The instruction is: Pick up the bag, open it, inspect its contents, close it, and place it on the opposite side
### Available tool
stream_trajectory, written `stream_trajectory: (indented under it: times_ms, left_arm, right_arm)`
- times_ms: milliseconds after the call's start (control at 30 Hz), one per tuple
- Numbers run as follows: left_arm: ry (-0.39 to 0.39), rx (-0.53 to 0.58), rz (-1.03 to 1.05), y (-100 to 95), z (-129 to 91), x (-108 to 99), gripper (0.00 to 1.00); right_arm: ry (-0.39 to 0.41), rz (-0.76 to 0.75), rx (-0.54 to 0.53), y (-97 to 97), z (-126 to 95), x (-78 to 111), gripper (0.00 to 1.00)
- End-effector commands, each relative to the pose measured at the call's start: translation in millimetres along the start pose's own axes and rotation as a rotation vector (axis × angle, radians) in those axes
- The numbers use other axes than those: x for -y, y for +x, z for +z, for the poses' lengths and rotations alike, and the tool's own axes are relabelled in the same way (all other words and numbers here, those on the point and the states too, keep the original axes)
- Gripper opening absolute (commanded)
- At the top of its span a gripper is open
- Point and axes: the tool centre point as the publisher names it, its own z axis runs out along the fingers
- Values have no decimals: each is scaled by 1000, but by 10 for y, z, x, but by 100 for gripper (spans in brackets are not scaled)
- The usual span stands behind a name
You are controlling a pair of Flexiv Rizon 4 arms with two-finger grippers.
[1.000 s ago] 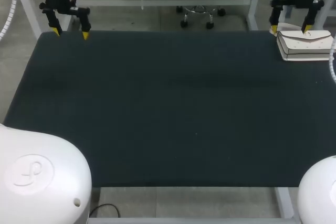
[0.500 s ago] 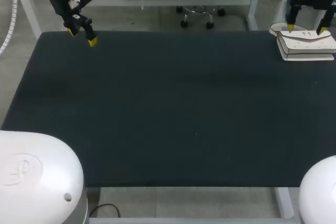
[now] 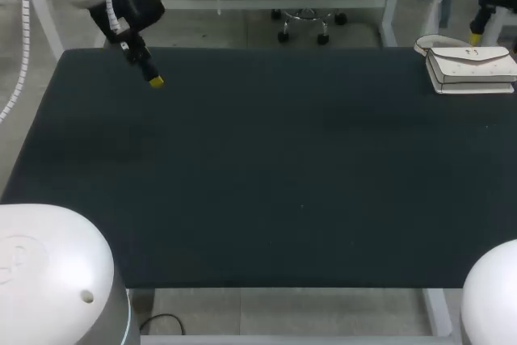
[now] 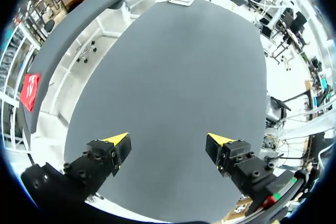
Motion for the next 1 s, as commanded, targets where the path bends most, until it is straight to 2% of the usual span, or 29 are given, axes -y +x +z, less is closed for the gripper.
stream_trajectory:
  times_ms: [33, 300, 633, 1000]
  left_arm:
    - [164, -53, 437, 46, 95, -21, 100]
    - [187, -75, 566, 94, 197, 20, 100]
    - [303, -110, 500, 36, 362, 150, 100]
    - [343, -116, 418, 39, 508, 340, 100]
  right_arm:
    - [5, 3, -29, -149, 35, -53, 100]
    - [0, 42, -55, -390, 102, -142, 100]
    - [-8, 98, -105, -709, 213, -268, 100]
    - [-1, 110, -119, -862, 313, -380, 100]
